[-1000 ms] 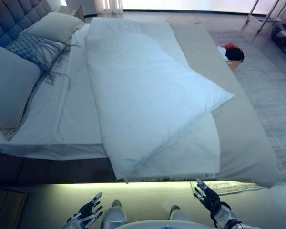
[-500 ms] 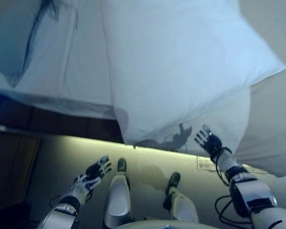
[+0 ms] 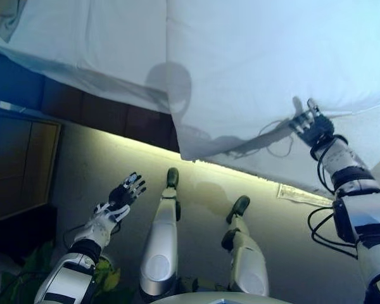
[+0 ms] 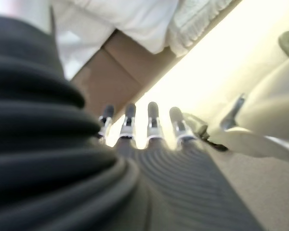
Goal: Make the bed neatly
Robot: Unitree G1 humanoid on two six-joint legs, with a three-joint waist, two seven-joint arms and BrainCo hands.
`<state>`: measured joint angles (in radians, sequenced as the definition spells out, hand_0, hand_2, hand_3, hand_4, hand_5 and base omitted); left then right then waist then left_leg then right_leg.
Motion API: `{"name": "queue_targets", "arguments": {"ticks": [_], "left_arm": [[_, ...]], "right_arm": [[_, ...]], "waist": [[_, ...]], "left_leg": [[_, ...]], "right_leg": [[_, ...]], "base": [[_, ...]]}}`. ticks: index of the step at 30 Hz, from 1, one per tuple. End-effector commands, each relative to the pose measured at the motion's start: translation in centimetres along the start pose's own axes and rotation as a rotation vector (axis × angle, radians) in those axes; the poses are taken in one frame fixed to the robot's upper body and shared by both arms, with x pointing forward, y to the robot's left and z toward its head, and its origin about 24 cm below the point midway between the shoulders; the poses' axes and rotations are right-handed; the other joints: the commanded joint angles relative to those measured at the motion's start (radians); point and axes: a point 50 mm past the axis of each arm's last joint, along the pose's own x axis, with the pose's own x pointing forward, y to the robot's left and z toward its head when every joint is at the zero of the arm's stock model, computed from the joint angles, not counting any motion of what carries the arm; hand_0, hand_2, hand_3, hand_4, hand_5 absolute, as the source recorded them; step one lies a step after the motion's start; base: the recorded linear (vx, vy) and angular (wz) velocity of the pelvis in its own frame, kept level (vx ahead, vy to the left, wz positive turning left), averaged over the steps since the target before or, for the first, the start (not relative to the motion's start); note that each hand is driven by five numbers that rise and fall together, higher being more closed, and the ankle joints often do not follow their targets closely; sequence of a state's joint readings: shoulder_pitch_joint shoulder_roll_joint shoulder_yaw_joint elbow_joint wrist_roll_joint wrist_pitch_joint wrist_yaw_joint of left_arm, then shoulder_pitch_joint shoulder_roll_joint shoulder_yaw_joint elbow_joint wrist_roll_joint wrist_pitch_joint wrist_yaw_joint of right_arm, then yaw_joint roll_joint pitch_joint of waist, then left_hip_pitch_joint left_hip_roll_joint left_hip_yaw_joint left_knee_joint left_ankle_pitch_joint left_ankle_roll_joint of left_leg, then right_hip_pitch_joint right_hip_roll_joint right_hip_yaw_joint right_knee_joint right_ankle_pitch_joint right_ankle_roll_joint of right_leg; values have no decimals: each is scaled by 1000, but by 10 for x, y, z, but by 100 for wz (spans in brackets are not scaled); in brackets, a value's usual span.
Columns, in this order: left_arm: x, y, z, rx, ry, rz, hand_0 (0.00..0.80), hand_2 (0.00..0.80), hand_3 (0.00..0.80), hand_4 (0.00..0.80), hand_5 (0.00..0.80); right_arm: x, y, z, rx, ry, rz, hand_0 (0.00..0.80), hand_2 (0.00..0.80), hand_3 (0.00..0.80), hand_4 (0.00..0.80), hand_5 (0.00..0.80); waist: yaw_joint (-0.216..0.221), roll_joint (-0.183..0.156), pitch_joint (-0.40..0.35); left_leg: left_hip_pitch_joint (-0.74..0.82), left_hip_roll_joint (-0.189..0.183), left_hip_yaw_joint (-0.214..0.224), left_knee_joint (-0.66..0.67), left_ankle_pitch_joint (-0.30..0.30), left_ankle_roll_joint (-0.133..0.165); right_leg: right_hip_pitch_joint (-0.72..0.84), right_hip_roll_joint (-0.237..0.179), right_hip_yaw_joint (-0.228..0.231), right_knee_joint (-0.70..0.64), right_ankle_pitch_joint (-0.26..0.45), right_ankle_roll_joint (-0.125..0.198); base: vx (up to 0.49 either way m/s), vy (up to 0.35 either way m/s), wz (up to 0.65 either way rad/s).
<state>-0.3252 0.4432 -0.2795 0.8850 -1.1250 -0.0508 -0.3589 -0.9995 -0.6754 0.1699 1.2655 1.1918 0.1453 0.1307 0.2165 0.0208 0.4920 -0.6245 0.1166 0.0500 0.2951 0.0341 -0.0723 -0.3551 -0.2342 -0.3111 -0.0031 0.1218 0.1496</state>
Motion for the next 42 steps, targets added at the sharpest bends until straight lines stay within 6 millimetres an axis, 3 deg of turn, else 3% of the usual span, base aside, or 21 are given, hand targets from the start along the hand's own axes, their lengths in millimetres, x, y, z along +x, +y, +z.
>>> {"name": "queue_targets", "arguments": {"ticks": [1, 5, 11, 12, 13, 25, 32, 37, 42], "left_arm": [[-9, 7, 5, 14, -49, 8, 0, 0, 0, 0, 0], [-19, 16, 2, 9, -59, 18, 0, 0, 0, 0, 0], [-31, 29, -4, 2, -37, 53, 0, 0, 0, 0, 0], [-33, 33, -5, -2, -31, 59, 0, 0, 0, 0, 0], [-35, 34, -6, -4, -27, 60, 0, 0, 0, 0, 0], [-43, 38, -12, -8, -7, 43, 0, 0, 0, 0, 0], [-47, 44, -6, 4, -23, 61, 0, 0, 0, 0, 0], [-43, 36, 24, 12, -139, 5, 0, 0, 0, 0, 0], [-32, 2, 67, 69, -251, -142, 0, 0, 0, 0, 0]], "right_arm": [[-10, 15, 70, -29, -185, 56, 0, 0, 0, 0, 0], [-16, 30, 100, -52, -275, 93, 0, 0, 0, 0, 0], [-25, 47, 130, -113, -380, 144, 0, 0, 0, 0, 0], [-28, 49, 135, -151, -405, 153, 580, 580, 580, 580, 580], [-29, 49, 137, -162, -415, 163, 800, 800, 800, 800, 800], [-35, 38, 145, -164, -416, 150, 800, 800, 800, 800, 800], [-32, 30, 135, -160, -367, 166, 800, 800, 800, 800, 800], [-26, 23, 112, -113, -307, 207, 800, 800, 800, 800, 800], [-18, 19, 79, -58, -242, 249, 800, 800, 800, 800, 800]], "waist": [[31, 0, 28], [42, -5, 28], [51, -16, 27], [52, -18, 22], [52, -20, 20], [58, -18, 6], [59, -35, -2], [60, -53, -26], [62, -73, -72]], "left_leg": [[-158, -16, -34, 54, 67, -20], [-155, -13, -31, 15, 81, -20], [-126, -9, -26, -12, 90, -29], [-121, -8, -25, -16, 92, -31], [-115, -9, -22, -18, 92, -32], [-83, -5, -19, -28, 92, -40], [-47, 14, -12, -49, 93, -51], [27, 31, -2, -101, 96, -62], [129, 49, 6, -172, 99, -75]], "right_leg": [[30, -62, 47, 146, -132, 17], [29, -47, 37, 132, -133, 17], [80, -33, 28, 101, -134, 18], [93, -30, 26, 94, -134, 19], [104, -29, 26, 89, -133, 19], [153, -28, 11, 72, -138, 18], [183, -17, 0, 49, -133, 24], [226, -11, -12, 16, -115, 35], [285, -6, -30, -29, -91, 45]], "base": [[-14, -2, 4], [0, 0, 0], [0, 0, 0], [0, 0, 0], [37, 22, -2], [19, 7, 0], [0, 0, 0], [14, -28, -1], [37, -60, -3]]}}
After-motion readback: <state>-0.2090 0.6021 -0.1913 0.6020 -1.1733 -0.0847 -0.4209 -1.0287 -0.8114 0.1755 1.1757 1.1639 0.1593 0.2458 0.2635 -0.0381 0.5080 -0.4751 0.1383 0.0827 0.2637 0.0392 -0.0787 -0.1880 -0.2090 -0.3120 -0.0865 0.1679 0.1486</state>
